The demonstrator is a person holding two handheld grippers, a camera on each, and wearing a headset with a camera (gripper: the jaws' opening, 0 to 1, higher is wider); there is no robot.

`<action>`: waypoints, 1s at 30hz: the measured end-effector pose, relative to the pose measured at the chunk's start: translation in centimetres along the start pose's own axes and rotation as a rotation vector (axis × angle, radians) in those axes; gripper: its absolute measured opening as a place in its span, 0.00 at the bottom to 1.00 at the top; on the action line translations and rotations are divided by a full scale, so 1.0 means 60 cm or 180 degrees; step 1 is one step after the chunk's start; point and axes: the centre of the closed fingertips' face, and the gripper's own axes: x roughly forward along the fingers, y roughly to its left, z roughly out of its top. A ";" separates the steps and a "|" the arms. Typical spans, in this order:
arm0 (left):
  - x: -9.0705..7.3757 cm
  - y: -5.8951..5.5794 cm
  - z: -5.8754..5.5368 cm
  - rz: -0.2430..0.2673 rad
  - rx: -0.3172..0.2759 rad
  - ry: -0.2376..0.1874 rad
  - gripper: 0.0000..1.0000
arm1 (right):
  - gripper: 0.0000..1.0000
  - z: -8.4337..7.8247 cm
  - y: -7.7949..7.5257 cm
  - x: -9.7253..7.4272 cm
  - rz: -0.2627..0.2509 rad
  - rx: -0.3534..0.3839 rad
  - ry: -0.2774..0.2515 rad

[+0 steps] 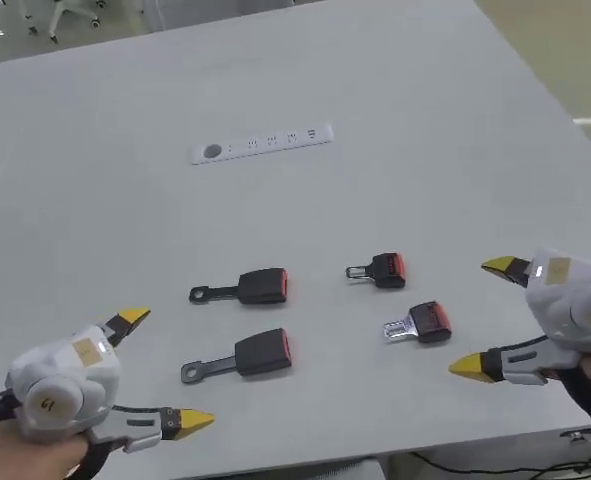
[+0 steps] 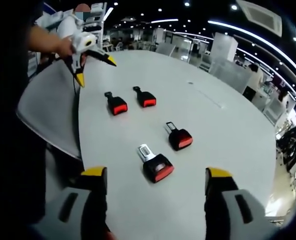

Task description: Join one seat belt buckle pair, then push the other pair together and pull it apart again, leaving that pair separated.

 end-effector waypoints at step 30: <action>0.151 -0.035 -0.007 -0.0815 0.0558 0.0607 0.58 | 0.44 -0.025 -0.003 0.100 0.0755 -0.0742 0.0386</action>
